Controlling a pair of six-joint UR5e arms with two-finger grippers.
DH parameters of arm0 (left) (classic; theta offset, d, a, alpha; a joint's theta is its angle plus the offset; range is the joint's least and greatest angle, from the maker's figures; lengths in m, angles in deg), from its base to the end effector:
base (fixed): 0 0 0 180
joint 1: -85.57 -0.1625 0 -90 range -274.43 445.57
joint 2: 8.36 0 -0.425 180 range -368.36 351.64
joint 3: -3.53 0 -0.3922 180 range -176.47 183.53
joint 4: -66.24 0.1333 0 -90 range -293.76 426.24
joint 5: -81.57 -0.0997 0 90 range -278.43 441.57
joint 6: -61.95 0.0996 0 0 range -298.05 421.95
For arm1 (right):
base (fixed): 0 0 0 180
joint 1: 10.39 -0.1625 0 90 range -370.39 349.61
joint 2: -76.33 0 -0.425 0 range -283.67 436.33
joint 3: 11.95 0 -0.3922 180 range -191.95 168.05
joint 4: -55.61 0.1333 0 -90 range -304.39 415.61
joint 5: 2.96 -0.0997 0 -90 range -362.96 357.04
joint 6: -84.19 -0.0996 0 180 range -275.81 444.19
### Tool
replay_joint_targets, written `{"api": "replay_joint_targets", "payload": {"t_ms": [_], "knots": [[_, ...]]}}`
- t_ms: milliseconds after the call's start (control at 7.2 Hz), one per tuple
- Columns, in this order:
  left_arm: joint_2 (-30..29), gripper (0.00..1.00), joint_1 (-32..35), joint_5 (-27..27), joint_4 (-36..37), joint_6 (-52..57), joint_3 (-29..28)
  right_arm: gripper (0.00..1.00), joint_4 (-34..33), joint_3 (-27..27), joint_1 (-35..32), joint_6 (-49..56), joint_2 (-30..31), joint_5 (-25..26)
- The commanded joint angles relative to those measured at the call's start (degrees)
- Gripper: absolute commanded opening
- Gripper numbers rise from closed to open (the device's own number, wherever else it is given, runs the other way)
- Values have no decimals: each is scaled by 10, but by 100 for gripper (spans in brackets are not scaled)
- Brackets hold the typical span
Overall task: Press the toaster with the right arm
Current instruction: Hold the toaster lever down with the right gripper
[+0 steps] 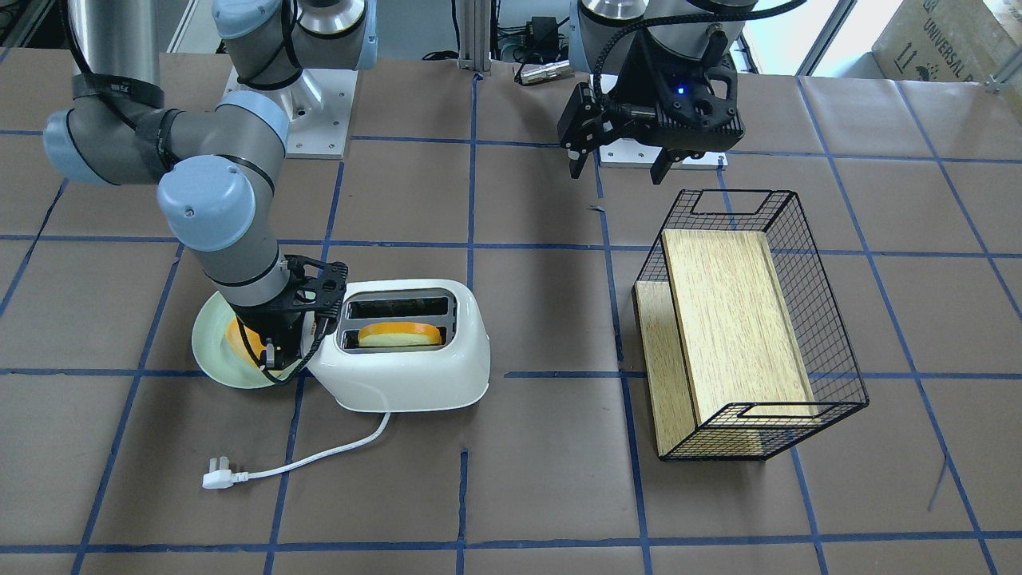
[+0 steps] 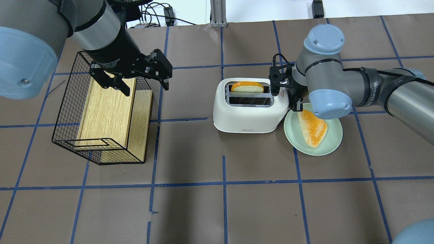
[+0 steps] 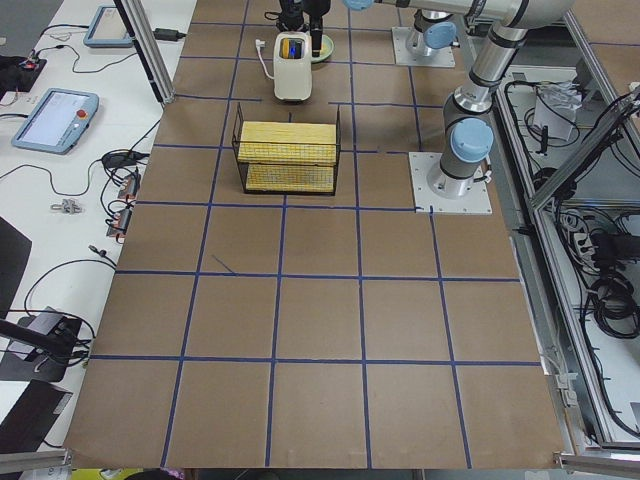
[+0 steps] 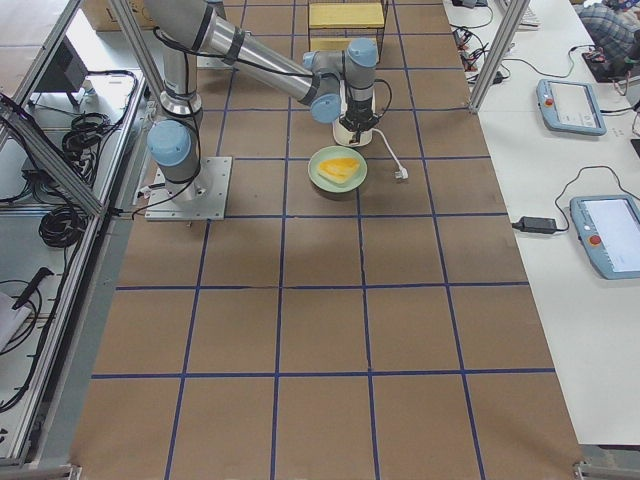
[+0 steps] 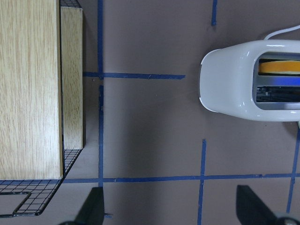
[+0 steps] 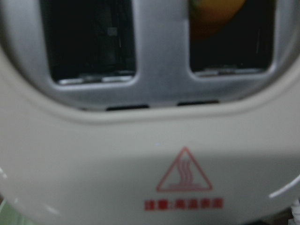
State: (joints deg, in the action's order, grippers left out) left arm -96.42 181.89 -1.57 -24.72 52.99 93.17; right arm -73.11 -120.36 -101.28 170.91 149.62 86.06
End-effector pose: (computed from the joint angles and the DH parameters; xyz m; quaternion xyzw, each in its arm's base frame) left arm -0.1971 -0.4606 0.5065 0.0223 -0.9979 0.0036 0.0608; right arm 0.1435 -0.5466 0.2508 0.6920 -0.7211 0.0288 0.0151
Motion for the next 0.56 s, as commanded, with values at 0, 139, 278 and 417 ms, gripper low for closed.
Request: {"api": "replay_joint_targets", "payload": {"t_ms": [0,139,278,417], "knots": [[0,100,0,0,0,0,0,8,0,2,0,-1,5,3],[0,100,0,0,0,0,0,9,3,4,0,0,9,13],[0,100,0,0,0,0,0,9,21,14,0,-1,18,14],[0,100,0,0,0,0,0,10,61,38,0,-3,23,14]]}}
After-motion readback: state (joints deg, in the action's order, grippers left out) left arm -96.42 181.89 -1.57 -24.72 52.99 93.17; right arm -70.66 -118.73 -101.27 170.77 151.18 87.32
